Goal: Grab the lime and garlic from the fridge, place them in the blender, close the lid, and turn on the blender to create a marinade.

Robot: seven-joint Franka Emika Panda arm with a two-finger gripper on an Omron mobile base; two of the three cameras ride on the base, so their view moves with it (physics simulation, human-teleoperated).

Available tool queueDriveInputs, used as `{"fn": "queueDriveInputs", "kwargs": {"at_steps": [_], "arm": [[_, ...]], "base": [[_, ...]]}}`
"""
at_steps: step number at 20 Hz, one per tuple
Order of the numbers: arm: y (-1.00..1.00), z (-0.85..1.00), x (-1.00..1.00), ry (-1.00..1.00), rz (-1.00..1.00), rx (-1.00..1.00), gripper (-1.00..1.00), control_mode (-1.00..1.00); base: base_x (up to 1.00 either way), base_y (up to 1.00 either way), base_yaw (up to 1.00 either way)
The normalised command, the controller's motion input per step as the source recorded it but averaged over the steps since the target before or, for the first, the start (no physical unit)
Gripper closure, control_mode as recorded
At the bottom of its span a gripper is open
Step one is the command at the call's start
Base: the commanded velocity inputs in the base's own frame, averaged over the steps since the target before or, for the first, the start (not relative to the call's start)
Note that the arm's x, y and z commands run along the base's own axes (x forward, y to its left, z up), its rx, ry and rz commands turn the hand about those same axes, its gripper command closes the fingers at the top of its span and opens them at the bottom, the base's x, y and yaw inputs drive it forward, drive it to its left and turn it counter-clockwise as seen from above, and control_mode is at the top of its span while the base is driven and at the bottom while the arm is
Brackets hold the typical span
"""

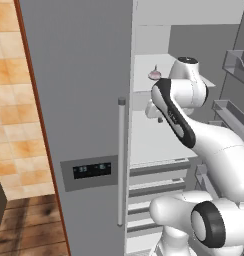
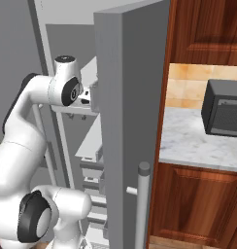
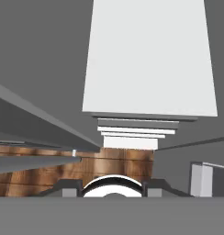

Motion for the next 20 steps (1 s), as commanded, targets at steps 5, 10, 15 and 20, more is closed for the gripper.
{"fn": "queueDriveInputs", "kwargs": {"at_steps": [5,10,15,20], "arm": [[-0.01,0.04,-0.01,-0.07,-0.02,0.0,-1.0,-1.0],[-0.1,0.6,0.0,-0.19,-0.1,0.0,-1.0,-1.0],[-0.27,0.63,0.0,-0.32,-0.08,0.0,-1.0,-1.0],[-0.13,0.48,0.04,-0.35,-0.03,0.0,-1.0,-1.0]], "base": [[0.0,0.0,0.0],[0.0,0.0,0.0],[0.0,0.0,0.0],[0.0,0.0,0.0]]}}
